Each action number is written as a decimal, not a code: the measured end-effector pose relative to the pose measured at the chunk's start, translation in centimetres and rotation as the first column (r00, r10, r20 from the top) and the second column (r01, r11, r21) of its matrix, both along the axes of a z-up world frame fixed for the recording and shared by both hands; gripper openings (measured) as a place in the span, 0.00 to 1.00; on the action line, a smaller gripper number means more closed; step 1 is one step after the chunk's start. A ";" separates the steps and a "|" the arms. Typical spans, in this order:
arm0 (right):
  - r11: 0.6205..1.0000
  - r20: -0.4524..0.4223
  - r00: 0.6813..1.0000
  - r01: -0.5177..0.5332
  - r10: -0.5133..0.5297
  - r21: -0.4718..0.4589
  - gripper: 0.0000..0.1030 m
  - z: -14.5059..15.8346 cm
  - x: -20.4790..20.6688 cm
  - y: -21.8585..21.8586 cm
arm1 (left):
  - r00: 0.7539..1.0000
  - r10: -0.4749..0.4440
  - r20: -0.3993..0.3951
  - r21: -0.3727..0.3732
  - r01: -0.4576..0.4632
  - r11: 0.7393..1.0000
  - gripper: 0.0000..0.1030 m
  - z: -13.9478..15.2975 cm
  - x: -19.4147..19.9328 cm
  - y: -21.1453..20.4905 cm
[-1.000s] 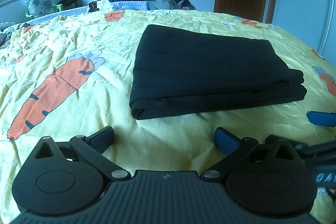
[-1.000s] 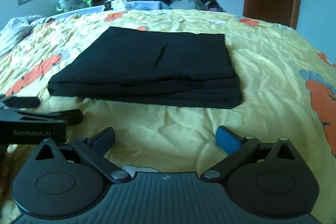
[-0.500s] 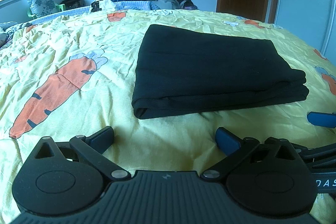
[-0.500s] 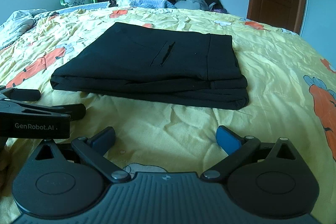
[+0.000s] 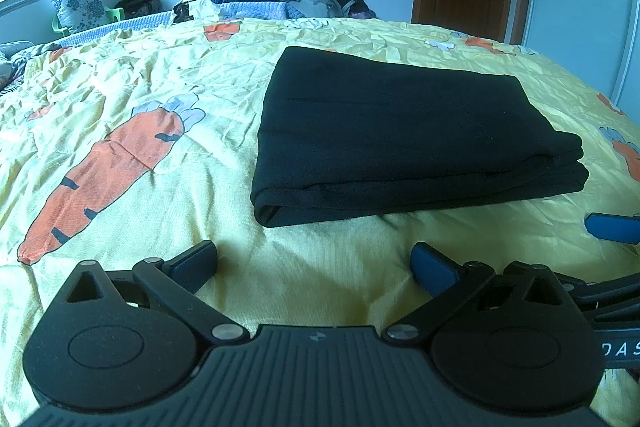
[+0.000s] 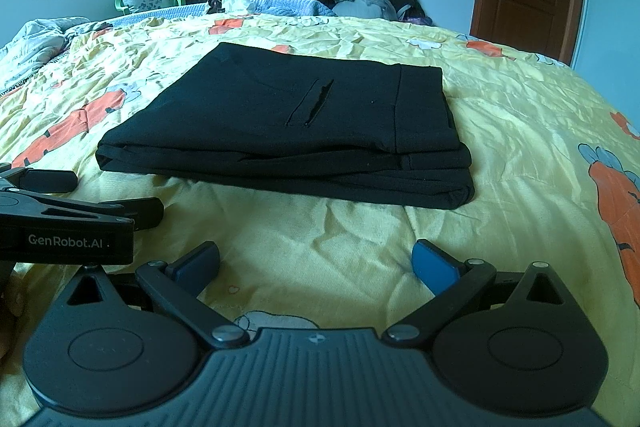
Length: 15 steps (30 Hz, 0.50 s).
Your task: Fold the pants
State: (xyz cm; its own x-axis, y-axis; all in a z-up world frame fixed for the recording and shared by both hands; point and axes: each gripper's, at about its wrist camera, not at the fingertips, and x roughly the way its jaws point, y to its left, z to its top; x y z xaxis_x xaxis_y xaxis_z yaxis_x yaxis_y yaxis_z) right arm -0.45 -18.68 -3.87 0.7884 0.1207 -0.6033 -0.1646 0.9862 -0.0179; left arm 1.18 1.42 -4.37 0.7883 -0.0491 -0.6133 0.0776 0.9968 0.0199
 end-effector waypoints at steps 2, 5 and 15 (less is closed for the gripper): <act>1.000 0.000 1.000 0.000 0.000 0.000 1.00 0.0 0.0 0.0 | 1.000 0.000 0.000 0.000 0.000 1.000 1.00 0.0 0.0 0.0; 1.000 0.000 1.000 0.000 0.000 0.000 1.00 0.0 0.0 0.0 | 1.000 0.000 0.000 0.000 0.000 1.000 1.00 0.0 0.0 0.0; 1.000 0.002 1.000 0.014 -0.014 0.000 1.00 0.0 0.0 -0.1 | 1.000 0.000 0.000 0.000 0.000 1.000 1.00 0.0 0.0 0.0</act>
